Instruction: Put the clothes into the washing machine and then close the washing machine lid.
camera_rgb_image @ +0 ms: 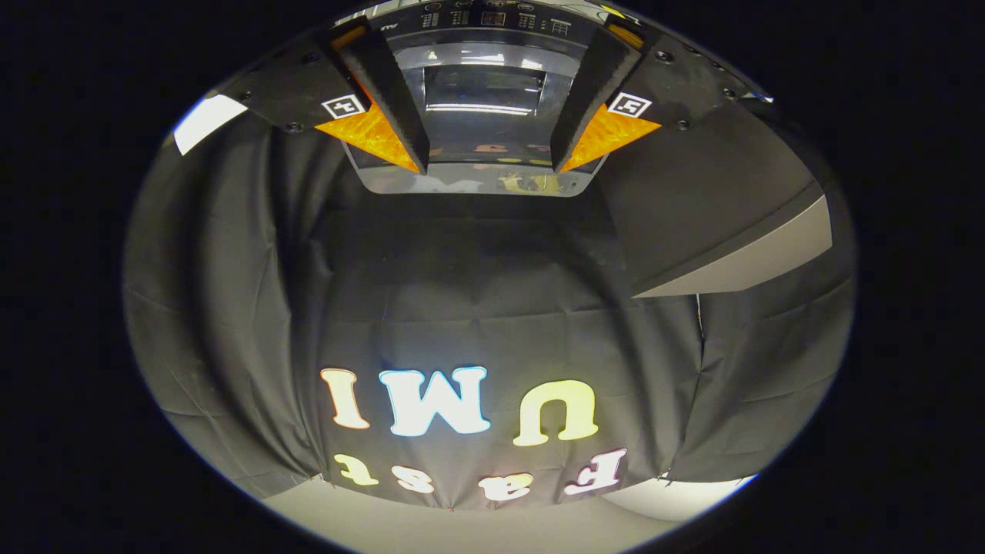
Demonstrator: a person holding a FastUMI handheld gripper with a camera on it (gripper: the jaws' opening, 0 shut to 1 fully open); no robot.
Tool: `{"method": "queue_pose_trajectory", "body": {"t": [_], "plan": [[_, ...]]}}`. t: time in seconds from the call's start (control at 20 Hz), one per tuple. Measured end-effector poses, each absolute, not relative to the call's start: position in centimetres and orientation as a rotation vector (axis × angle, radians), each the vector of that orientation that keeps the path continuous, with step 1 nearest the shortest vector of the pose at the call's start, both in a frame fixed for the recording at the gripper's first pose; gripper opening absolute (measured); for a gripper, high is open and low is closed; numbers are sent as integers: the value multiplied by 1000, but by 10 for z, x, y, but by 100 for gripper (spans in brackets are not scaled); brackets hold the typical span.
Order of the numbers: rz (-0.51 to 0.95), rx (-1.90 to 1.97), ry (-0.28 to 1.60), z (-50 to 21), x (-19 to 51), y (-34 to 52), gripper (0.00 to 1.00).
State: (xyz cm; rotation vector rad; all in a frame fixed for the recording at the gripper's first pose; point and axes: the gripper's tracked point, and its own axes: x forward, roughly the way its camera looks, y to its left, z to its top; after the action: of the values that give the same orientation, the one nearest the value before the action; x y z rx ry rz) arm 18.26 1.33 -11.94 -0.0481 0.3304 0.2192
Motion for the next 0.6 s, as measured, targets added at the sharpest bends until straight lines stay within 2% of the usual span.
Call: {"method": "queue_pose_trajectory", "body": {"t": [0.6], "plan": [[198, -50, 165, -45, 134, 9, 98]]}}
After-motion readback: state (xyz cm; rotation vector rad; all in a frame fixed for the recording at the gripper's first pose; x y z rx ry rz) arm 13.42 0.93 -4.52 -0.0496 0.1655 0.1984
